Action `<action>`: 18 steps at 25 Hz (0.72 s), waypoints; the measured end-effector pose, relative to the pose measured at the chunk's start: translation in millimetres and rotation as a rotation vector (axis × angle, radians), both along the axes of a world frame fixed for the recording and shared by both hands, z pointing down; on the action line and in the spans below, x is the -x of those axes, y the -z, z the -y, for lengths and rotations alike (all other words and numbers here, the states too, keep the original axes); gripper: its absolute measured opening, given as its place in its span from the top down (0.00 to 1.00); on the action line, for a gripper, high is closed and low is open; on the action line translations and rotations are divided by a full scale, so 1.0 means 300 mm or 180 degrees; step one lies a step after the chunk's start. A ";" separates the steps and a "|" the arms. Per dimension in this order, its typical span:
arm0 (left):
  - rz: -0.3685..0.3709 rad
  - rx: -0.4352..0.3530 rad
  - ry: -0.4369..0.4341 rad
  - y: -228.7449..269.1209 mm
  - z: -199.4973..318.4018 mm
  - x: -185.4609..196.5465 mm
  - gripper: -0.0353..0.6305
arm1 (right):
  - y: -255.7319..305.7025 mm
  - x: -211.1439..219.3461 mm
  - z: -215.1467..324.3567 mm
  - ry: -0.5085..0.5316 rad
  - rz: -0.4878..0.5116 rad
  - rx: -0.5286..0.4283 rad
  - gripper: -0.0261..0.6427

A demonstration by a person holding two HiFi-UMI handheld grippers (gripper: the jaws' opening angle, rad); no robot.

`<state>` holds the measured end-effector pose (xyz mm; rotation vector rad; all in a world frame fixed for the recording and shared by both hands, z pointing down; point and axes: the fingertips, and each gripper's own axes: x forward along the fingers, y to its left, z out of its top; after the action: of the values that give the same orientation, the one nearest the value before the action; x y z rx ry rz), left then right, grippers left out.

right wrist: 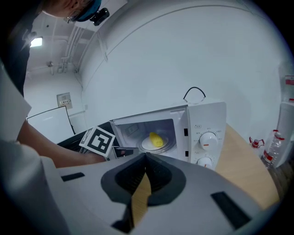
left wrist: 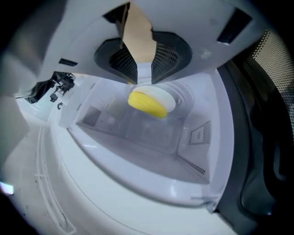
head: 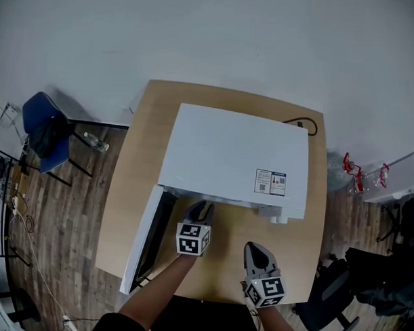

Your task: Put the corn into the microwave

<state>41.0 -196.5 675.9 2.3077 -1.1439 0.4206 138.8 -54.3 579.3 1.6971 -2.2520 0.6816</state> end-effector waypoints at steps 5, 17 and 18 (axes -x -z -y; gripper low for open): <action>-0.0184 -0.0318 -0.0455 0.211 -0.233 0.033 0.81 | 0.061 0.024 -0.122 -0.0074 -0.0047 -0.0040 0.87; -0.0603 -0.0422 -0.0516 0.612 -0.806 0.244 0.93 | 0.350 0.183 -0.452 -0.0275 -0.0158 -0.0361 0.87; -0.0589 -0.0462 -0.0497 0.632 -0.838 0.255 0.93 | 0.361 0.191 -0.478 -0.0303 -0.0167 -0.0366 0.87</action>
<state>-35.4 55.0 486.4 2.5123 -0.9360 0.1795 81.4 89.0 471.0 1.8631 -2.2259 0.5297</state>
